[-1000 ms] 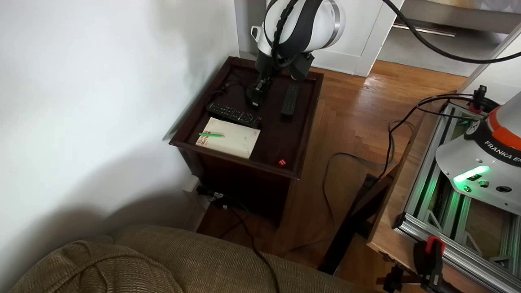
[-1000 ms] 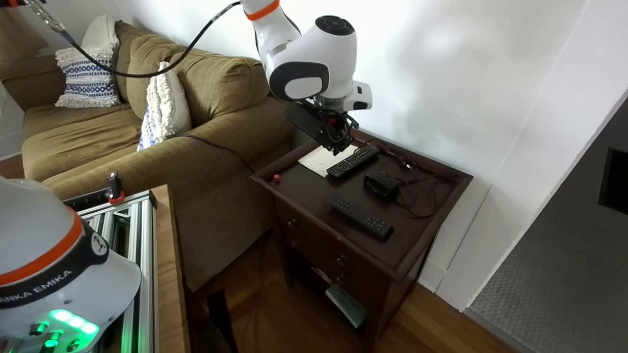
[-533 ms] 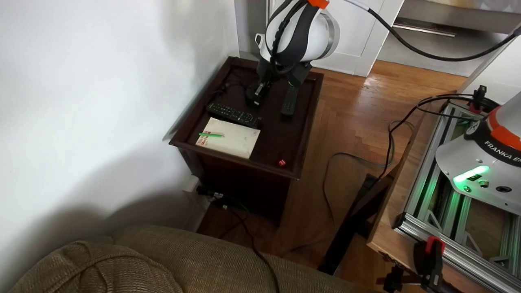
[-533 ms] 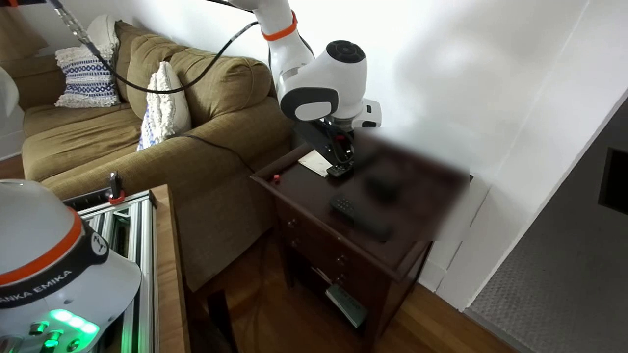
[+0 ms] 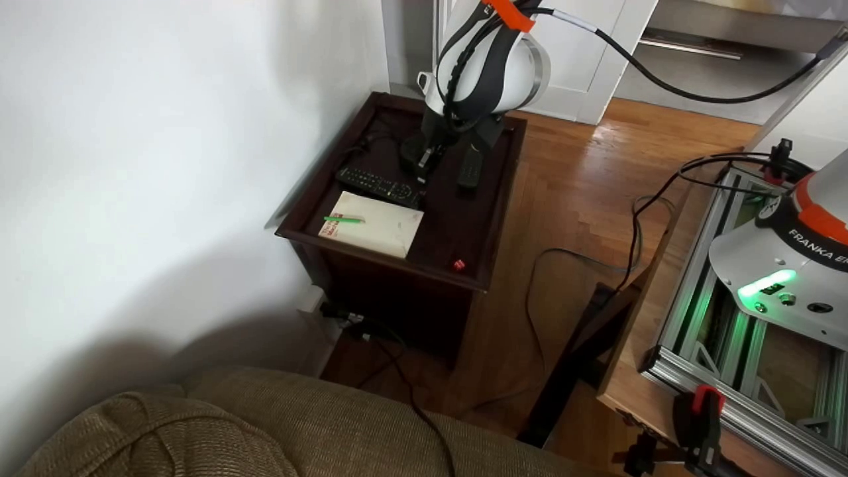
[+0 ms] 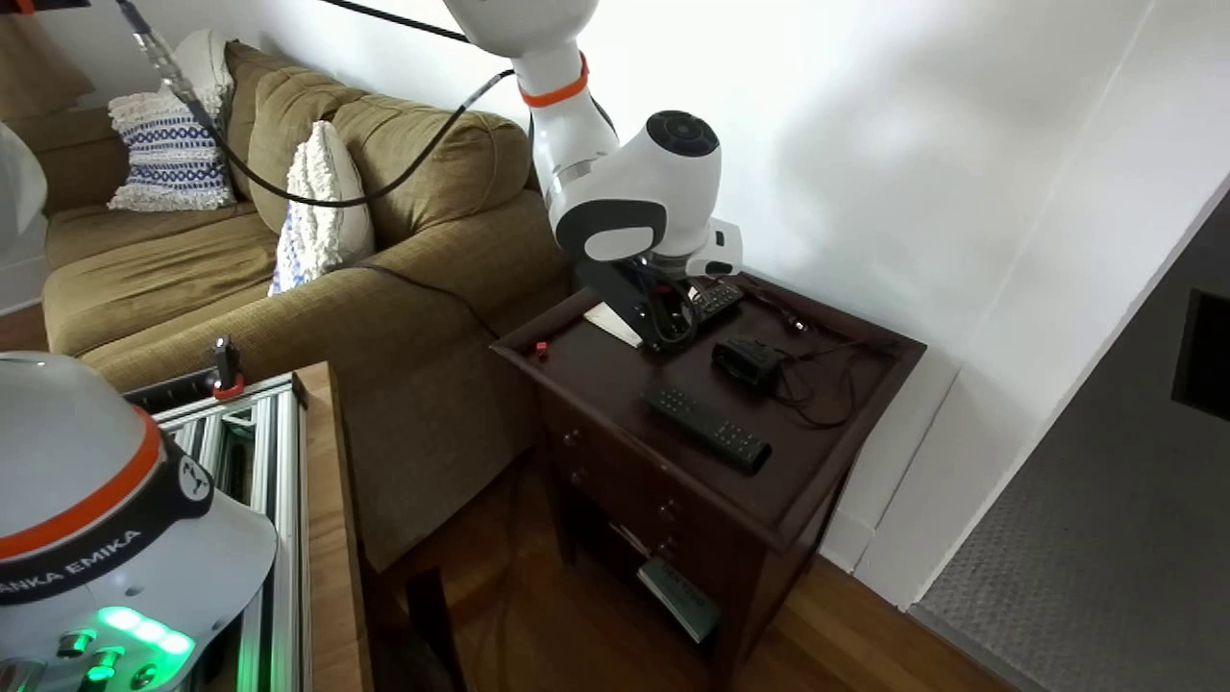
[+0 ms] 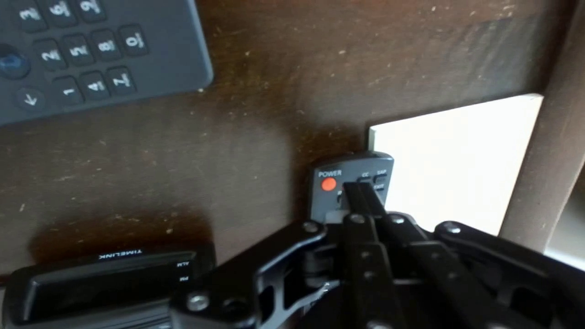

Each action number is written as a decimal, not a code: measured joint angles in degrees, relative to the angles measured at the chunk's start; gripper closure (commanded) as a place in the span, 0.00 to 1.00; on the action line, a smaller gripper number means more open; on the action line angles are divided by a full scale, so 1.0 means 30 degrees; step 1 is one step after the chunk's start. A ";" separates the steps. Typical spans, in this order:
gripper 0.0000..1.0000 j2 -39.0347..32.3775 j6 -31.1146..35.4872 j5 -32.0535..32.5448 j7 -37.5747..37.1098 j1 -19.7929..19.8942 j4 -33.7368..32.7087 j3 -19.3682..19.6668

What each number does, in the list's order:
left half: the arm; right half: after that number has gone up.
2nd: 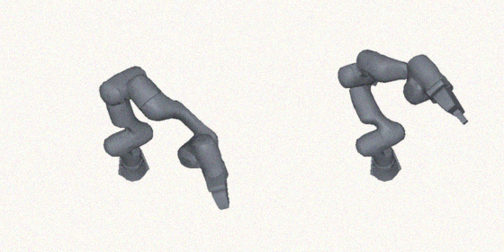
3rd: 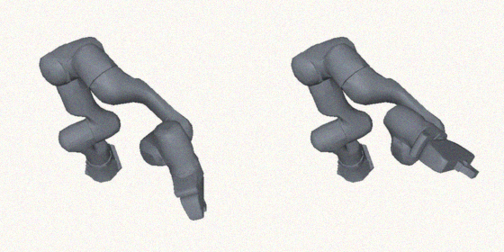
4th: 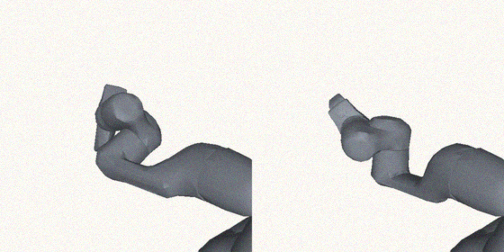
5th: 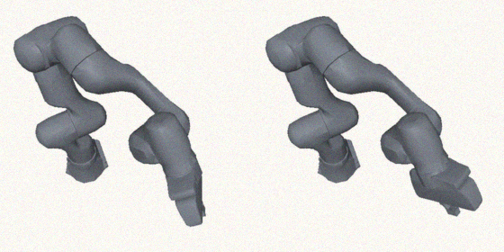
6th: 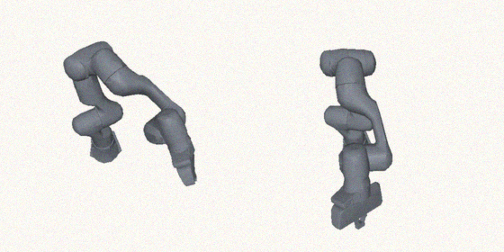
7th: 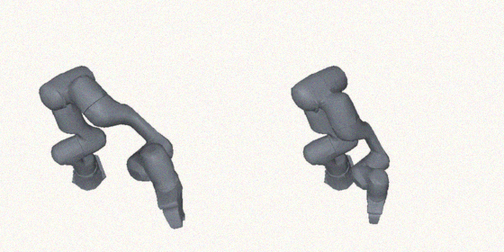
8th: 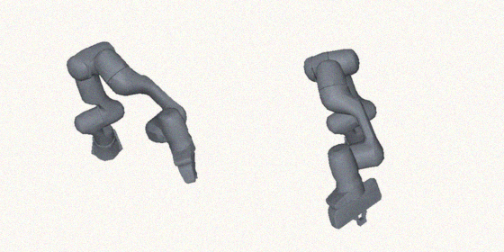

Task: Press a button on the black remote control

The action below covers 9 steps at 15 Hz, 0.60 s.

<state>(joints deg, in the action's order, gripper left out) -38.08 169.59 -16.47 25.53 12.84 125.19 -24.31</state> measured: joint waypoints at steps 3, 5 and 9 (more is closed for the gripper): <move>1.00 -0.0306 0.0034 0.0133 -0.0013 0.0329 -0.0181 -0.0375; 1.00 -0.0447 0.0039 0.0208 -0.0018 0.0497 -0.0290 -0.0538; 1.00 -0.0709 0.0138 0.0427 -0.0040 0.0758 -0.0363 -0.0622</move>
<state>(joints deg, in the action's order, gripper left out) -40.21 170.01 -15.19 25.41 15.12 124.10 -26.17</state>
